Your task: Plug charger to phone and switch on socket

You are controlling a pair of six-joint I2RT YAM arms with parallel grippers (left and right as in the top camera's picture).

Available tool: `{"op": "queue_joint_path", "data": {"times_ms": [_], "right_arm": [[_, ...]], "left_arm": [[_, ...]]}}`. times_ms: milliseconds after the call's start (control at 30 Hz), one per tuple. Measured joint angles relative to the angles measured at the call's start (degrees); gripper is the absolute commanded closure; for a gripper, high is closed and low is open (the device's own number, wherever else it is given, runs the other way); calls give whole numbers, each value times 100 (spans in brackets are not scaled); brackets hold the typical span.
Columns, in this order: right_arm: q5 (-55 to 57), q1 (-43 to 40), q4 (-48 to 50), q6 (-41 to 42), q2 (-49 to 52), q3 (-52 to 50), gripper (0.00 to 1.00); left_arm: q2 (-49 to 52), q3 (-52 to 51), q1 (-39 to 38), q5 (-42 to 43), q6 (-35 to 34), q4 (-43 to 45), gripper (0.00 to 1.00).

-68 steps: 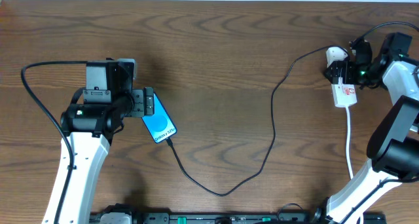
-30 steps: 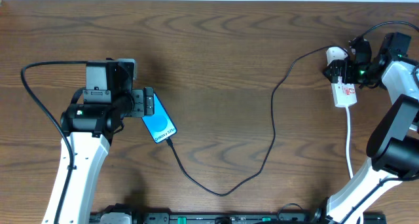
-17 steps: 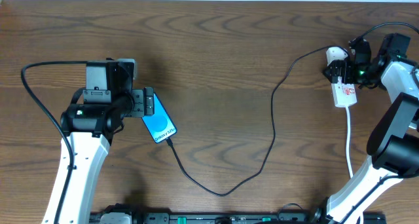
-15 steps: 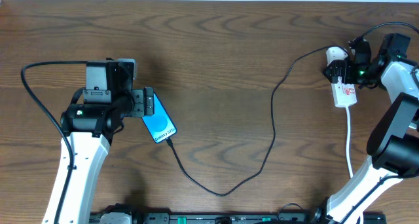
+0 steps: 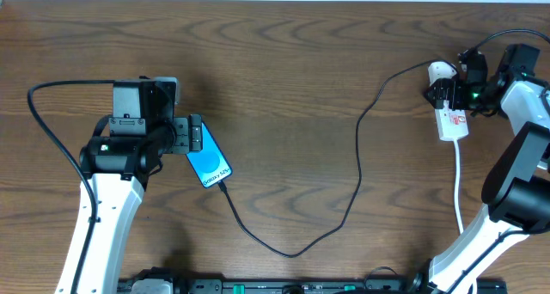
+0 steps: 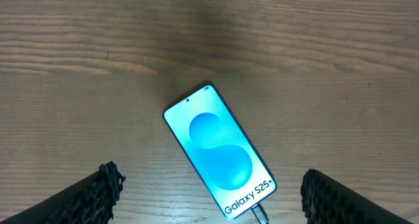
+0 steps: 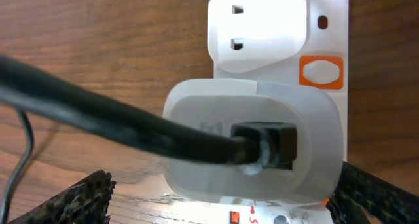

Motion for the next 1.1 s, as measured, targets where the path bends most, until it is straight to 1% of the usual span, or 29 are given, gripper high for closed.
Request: {"op": "queue_joint_path", "data": {"times_ms": [1100], "right_arm": [[-68,-2,-173,61,52,153,1]], "left_arm": [[0,0,0,0,0,2,11]]}}
